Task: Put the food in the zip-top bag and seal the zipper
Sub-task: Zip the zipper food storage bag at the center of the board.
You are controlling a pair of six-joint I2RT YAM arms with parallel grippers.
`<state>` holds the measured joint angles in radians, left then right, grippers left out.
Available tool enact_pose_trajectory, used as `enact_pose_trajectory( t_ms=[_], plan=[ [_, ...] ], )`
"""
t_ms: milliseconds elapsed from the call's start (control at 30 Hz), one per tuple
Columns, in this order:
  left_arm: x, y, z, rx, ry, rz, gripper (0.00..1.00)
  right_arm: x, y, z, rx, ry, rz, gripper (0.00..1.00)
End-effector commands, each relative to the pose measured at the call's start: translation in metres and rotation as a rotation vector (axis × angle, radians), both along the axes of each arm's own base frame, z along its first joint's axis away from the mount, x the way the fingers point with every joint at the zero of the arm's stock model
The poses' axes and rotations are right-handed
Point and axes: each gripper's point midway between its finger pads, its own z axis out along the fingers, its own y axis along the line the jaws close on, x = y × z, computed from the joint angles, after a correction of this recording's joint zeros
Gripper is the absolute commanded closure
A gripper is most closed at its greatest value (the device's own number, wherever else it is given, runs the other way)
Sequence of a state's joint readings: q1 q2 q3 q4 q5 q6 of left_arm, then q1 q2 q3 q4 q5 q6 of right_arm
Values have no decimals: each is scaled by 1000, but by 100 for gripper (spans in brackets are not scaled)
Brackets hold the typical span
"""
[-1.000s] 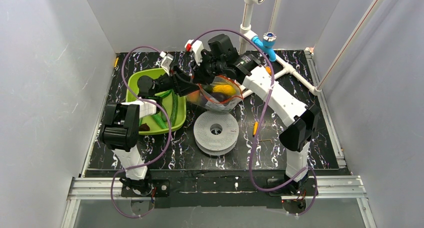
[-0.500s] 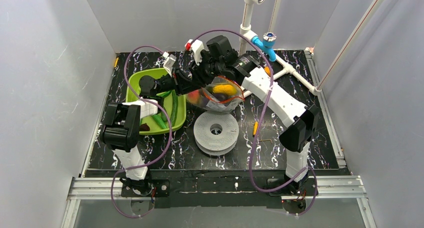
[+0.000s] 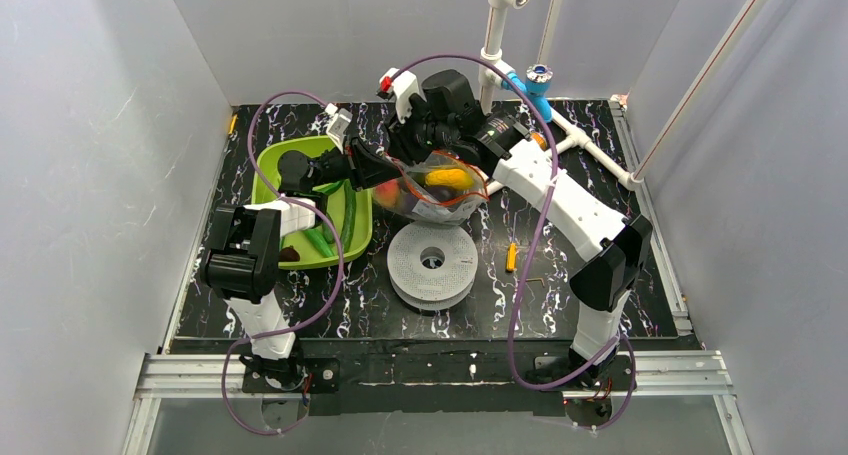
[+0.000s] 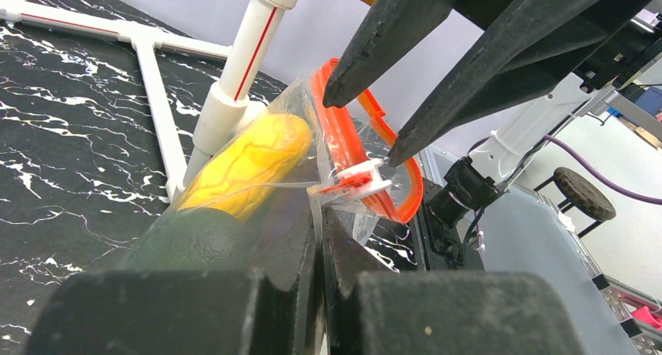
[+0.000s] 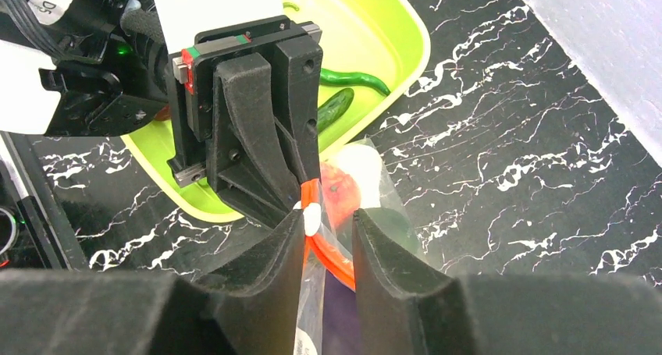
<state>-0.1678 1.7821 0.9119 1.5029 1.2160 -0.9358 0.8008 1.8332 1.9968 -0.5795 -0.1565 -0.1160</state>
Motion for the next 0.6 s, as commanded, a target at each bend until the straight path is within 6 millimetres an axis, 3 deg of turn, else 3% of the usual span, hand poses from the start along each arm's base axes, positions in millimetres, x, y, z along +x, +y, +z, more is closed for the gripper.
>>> enact_pose_trajectory(
  t_ms=[0, 200, 400, 567],
  plan=[
    [-12, 0, 29, -17, -119, -4, 100, -3, 7, 21, 48, -52, 9, 61],
    [-11, 0, 30, -19, -115, -5, 100, -11, 16, 12, -11, -107, 14, 52],
    [-13, 1, 30, -15, -118, -9, 100, 9, 8, 6, -94, -207, -130, 60],
    [-13, 1, 30, -14, -120, -10, 100, 14, 4, -1, -129, -219, -151, 69]
  ],
)
